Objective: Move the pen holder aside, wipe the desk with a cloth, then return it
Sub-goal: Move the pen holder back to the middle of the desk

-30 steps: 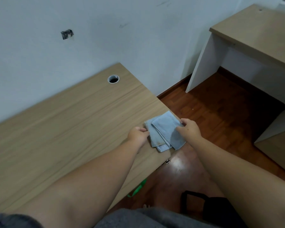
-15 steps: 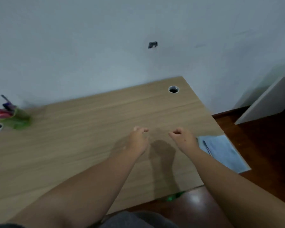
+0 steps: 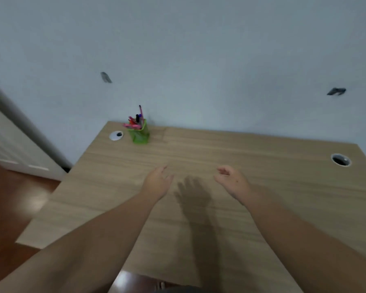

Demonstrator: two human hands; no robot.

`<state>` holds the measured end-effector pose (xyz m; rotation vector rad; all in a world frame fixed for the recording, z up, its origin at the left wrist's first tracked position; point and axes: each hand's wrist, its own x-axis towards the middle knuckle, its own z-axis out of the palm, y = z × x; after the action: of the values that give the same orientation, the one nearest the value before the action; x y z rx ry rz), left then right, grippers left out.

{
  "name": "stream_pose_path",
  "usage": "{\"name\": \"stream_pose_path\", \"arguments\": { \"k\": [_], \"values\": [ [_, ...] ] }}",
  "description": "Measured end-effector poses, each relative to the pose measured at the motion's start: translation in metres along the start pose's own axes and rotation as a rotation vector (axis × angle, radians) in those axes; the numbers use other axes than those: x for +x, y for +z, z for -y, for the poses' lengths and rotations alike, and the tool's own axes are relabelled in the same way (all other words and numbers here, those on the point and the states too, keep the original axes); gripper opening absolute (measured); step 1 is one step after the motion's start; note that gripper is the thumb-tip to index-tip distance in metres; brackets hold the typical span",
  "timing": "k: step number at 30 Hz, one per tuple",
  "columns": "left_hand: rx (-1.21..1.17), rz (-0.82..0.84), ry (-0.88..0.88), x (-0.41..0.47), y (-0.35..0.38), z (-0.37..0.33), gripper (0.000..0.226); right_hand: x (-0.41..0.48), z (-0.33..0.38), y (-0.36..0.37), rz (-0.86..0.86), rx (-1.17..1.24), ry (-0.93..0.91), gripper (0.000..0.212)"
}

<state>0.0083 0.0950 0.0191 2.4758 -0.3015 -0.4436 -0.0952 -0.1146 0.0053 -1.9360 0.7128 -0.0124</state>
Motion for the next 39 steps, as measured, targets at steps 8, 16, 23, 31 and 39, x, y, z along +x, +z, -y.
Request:
{"name": "stream_pose_path", "arguments": {
  "k": [8, 16, 23, 31, 39],
  "values": [
    [-0.119, -0.061, -0.145, 0.073, -0.107, 0.085, 0.051, 0.067, 0.097, 0.113, 0.141, -0.163, -0.087, 0.050],
    [-0.199, -0.006, -0.189, 0.133, -0.141, 0.131, 0.053, 0.124, 0.145, 0.171, 0.148, -0.231, -0.095, 0.053],
    [-0.348, 0.068, -0.196, 0.191, -0.144, 0.142, 0.054, 0.169, 0.163, 0.201, 0.162, -0.180, -0.042, 0.058],
    [-0.588, 0.125, -0.169, 0.241, -0.122, 0.130, 0.065, 0.207, 0.176, 0.222, 0.197, -0.017, 0.007, 0.080],
    [-0.713, 0.125, -0.067, 0.270, -0.116, 0.125, 0.062, 0.235, 0.194, 0.235, 0.265, 0.072, -0.068, 0.080]
  ]
}}
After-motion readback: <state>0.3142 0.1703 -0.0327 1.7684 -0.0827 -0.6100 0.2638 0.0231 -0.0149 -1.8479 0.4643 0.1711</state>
